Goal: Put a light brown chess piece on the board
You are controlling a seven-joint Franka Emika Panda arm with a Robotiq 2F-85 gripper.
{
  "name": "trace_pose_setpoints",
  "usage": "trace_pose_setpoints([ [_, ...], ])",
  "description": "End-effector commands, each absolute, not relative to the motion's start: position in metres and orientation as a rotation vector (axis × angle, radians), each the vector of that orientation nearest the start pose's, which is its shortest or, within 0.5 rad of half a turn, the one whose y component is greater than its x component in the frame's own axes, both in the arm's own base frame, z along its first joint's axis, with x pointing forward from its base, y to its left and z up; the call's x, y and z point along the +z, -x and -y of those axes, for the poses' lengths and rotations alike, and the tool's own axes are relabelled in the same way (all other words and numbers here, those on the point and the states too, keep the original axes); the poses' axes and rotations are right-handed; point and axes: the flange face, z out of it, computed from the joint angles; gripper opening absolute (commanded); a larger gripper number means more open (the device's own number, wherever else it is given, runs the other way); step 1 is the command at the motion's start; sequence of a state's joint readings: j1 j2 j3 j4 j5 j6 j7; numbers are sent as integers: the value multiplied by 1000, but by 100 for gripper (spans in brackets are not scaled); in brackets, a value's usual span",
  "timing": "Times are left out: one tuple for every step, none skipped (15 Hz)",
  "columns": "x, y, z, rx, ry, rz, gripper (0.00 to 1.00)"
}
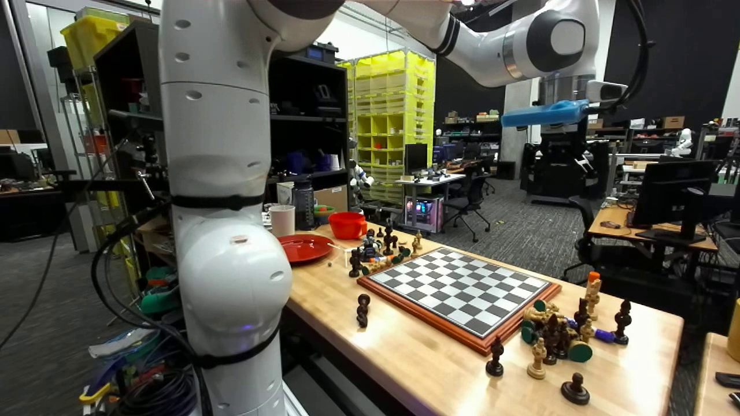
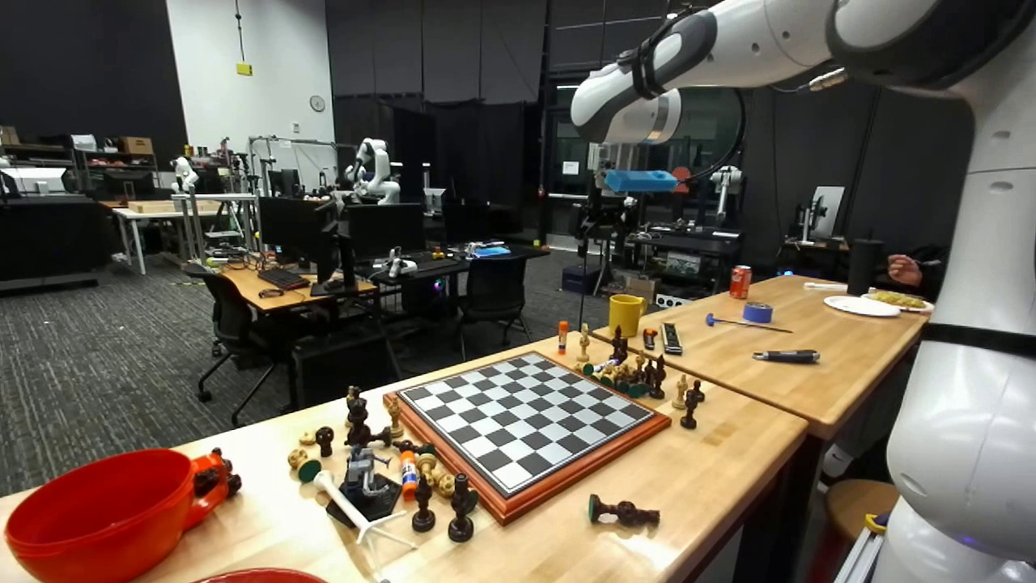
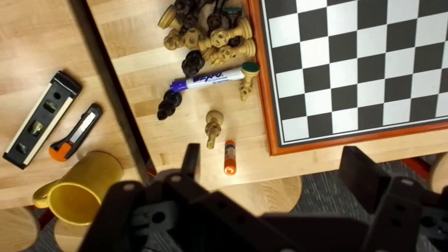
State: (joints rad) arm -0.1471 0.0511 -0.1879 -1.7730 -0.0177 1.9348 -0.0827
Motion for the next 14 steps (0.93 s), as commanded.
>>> trace_pose_setpoints([
  [529,-564,200,-158,3165,-405,100],
  [526,-568,204,-153,3167,-414,100],
  [524,-570,206,-149,3169,-418,100],
  [524,-572,206,-147,3170,-419,100],
  [525,-572,206,-146,3169,-419,100],
  [525,-576,205,-142,3181,-429,100],
  [520,-582,205,-142,3185,-433,100],
  [514,-586,206,-122,3179,-430,100],
  [505,-592,208,-104,3183,-431,100],
  [498,-598,210,-97,3187,-436,100],
  [489,-604,212,-76,3186,-432,100],
  [479,-610,215,-64,3186,-438,100],
  [471,-616,218,-55,3189,-444,100],
  [463,-623,222,-56,3190,-455,100],
])
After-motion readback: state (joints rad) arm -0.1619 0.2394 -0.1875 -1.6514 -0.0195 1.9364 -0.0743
